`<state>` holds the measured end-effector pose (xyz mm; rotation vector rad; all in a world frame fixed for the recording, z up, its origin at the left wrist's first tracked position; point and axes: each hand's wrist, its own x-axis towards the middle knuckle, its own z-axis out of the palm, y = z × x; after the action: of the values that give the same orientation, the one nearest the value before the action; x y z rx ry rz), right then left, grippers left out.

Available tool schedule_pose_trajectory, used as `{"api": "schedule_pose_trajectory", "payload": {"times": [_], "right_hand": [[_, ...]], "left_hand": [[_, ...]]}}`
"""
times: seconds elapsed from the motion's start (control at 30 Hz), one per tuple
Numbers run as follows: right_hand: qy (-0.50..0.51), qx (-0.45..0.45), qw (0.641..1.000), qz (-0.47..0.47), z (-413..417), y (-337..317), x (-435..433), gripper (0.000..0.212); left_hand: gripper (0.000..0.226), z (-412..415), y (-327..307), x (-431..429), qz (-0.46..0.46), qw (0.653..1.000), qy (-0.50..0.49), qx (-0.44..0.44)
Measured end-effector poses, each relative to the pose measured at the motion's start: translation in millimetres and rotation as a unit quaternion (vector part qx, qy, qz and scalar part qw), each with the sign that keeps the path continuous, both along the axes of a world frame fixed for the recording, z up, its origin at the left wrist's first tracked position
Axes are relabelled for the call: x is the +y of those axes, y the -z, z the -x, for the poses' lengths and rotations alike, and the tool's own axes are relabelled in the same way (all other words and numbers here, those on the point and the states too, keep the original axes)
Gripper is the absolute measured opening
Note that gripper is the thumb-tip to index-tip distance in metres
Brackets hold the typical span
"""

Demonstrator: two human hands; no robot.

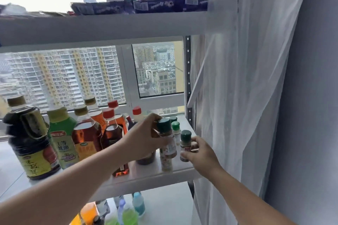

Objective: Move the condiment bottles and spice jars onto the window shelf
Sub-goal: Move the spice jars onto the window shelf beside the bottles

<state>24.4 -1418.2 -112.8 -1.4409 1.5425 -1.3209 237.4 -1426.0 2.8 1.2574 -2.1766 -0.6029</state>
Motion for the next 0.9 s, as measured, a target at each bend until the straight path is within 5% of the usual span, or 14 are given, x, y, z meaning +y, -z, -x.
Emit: {"api": "schedule_pose_trajectory", "payload": {"times": [0.37,0.9], "right_hand": [[0.013,0.099,0.995,-0.029,7.8,23.1,-72.7,0.034],[0.030,0.097,0.992,-0.077,14.7,30.9,-89.4,0.040]], "left_hand": [[0.048,19.7,-3.0,-49.0,-0.048,0.997,-0.015,-0.058],[0.047,30.3,-17.9,-83.9,-0.013,0.989,0.024,-0.145]]}}
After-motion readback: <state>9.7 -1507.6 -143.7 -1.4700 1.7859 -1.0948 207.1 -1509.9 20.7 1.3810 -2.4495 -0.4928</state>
